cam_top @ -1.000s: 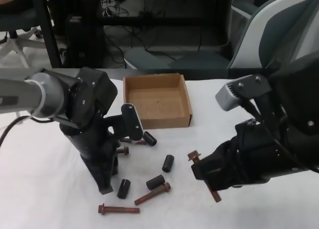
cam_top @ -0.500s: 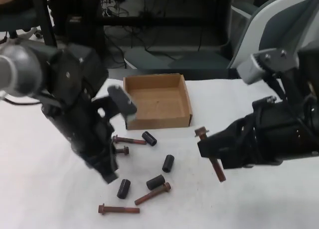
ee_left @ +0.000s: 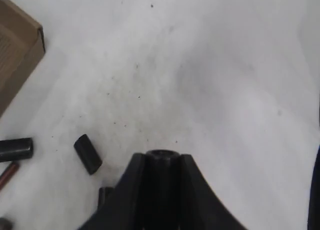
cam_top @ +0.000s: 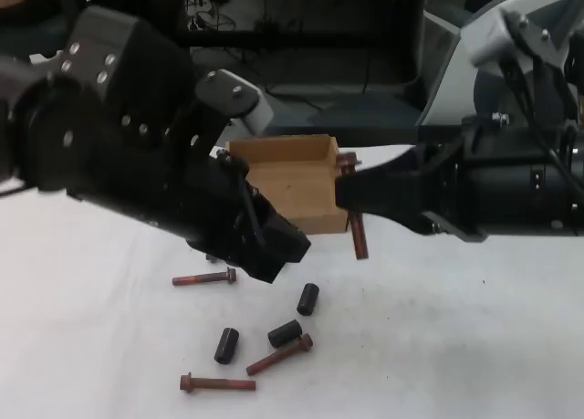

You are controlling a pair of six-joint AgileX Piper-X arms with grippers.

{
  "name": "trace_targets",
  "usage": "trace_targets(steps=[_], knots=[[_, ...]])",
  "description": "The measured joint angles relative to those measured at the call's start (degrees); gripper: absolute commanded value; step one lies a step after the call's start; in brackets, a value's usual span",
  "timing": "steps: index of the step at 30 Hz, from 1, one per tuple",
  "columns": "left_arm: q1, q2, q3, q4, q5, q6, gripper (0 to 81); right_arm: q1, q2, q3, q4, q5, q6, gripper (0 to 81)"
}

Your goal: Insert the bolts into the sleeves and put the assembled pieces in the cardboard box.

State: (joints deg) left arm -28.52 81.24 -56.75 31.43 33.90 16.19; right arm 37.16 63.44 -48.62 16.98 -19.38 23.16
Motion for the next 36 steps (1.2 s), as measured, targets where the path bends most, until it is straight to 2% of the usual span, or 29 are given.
trace_targets(steps=[9, 15, 21, 26, 36], knots=[[0.0, -4.4, 11.3, -18.5, 6.0, -11.8, 1.7, -0.2, 0.0, 0.0, -3.3, 3.3, 1.2, 0.4], [0.1, -6.3, 19.2, -37.0, 7.2, -24.8, 1.7, -0.5, 1.6, 0.0, -7.4, 3.9, 4.4, 0.4], [3.4, -6.3, 26.1, -54.1, 8.3, -37.8, 1.7, -0.5, 7.1, 0.0, -15.6, 4.0, 10.2, 0.4], [6.5, -6.3, 27.0, -57.8, 9.1, -40.9, 1.7, -0.5, 10.9, 0.0, -21.3, 3.8, 14.3, 0.4], [6.7, -6.3, 25.8, -56.3, 11.6, -42.2, 1.7, -0.5, 14.6, 0.0, -26.2, 1.1, 18.5, 0.4]])
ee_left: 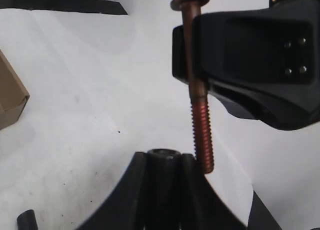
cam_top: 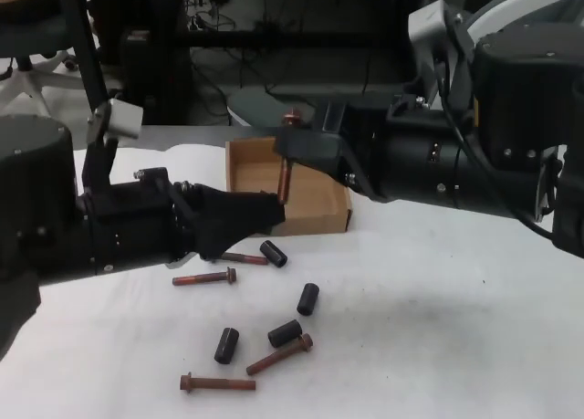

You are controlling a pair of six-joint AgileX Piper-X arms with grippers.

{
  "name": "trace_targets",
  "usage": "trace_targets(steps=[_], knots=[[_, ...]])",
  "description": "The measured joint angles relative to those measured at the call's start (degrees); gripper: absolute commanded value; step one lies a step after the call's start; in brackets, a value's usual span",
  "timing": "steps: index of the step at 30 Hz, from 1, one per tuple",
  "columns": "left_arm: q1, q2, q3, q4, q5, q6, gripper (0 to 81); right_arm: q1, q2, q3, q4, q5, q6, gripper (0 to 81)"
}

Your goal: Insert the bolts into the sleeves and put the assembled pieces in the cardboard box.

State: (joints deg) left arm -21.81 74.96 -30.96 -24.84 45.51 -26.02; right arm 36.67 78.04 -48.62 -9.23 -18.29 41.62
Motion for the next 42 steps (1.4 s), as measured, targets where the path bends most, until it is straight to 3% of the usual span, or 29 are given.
trace_targets(steps=[4, 12, 16, 31, 42], knots=[[0.0, 0.0, -3.8, 8.6, 1.0, 3.9, 1.7, 0.0, 0.0, 0.0, -0.9, -0.5, 0.0, 0.4], [0.0, 0.0, -15.6, 38.4, -2.2, 23.9, 1.7, 0.0, 0.0, -0.6, -1.1, -1.6, 0.0, 0.4], [0.0, 0.0, -19.1, 45.3, -2.6, 29.4, 1.7, -0.2, 0.0, -1.8, -1.1, -1.8, -1.0, 0.4], [-0.8, -2.1, -19.5, 48.9, -3.1, 29.0, 1.7, -2.8, 0.0, -2.7, -0.2, 2.1, -5.6, 0.4], [-0.8, -2.1, -19.5, 39.0, -2.1, 22.8, 1.7, -2.8, 0.0, -2.7, -0.2, 2.7, -4.5, 0.4]])
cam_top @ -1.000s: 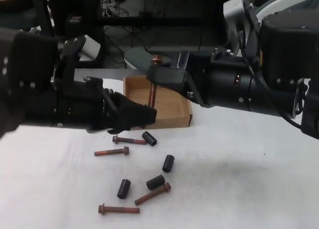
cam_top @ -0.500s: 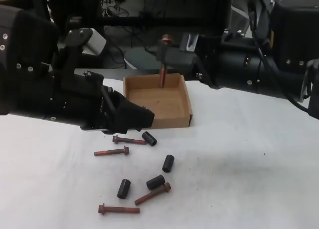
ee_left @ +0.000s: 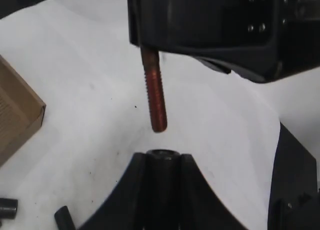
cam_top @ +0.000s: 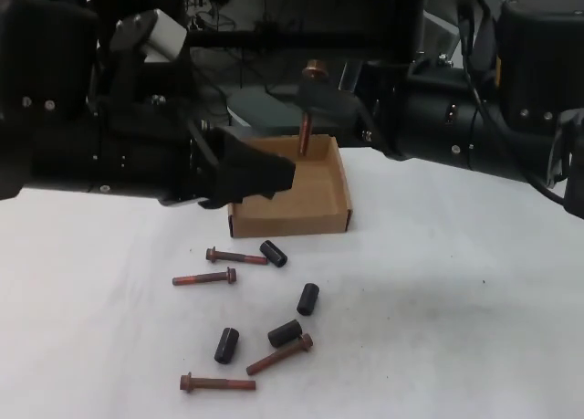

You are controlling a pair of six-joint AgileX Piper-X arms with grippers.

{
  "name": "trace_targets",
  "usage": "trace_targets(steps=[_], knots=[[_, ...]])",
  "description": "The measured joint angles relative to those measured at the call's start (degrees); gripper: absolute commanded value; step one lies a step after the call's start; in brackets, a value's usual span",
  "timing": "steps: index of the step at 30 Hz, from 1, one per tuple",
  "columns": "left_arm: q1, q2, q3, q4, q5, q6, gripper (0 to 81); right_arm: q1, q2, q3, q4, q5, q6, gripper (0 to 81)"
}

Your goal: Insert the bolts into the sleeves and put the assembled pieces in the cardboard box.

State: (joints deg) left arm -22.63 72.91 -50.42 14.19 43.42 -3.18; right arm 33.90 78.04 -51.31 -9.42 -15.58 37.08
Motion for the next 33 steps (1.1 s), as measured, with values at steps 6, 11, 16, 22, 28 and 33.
trace_targets(steps=[6, 11, 16, 22, 28, 33], knots=[[-0.2, 0.0, 0.0, -0.5, 0.4, -1.5, 1.7, 0.0, 0.0, 0.0, 0.0, 0.0, 0.7, 0.4], [-1.8, 0.0, 0.0, -0.5, 0.5, -1.8, 1.7, 0.0, 0.0, 0.0, -1.9, 0.0, 2.6, 0.4], [-3.1, 0.0, 0.0, -0.5, 0.0, -1.9, 1.7, 0.0, 0.0, 0.0, -3.2, -0.2, 4.4, 0.4], [-3.1, 0.0, 0.0, -0.5, -1.8, -1.9, 1.7, 0.4, 0.0, 0.0, -3.4, -0.7, 4.5, 0.4], [-3.1, 0.0, 0.0, -0.5, -5.2, -1.9, 1.7, 0.6, 0.0, 0.0, -3.4, -0.7, 4.5, 0.4], [-3.1, 0.0, 0.0, -0.5, -6.4, -1.9, 1.7, 0.7, 0.0, 0.0, -3.4, -0.7, 4.5, 0.4]])
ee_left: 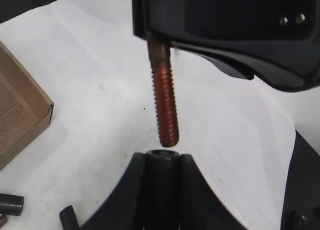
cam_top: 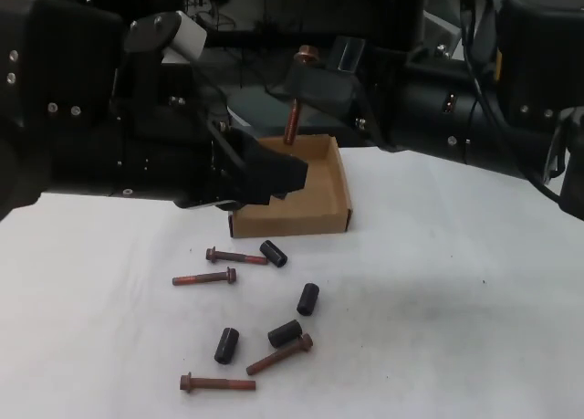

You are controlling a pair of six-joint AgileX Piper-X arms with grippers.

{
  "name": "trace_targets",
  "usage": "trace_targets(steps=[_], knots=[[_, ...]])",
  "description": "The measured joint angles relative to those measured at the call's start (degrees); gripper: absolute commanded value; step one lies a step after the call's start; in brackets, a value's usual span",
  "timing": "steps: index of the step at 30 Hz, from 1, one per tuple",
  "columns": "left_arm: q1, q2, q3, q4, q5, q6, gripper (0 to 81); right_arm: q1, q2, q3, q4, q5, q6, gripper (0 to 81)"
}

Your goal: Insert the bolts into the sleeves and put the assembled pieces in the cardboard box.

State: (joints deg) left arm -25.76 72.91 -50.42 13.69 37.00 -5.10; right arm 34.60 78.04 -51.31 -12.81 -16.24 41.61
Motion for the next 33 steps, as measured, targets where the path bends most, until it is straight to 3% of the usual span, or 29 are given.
trace_targets(steps=[33], knots=[[0.0, 0.0, 0.0, -3.3, 0.2, -5.1, 1.7, 0.0, 0.0, -0.3, 0.4, 1.0, -0.8, 0.4]])
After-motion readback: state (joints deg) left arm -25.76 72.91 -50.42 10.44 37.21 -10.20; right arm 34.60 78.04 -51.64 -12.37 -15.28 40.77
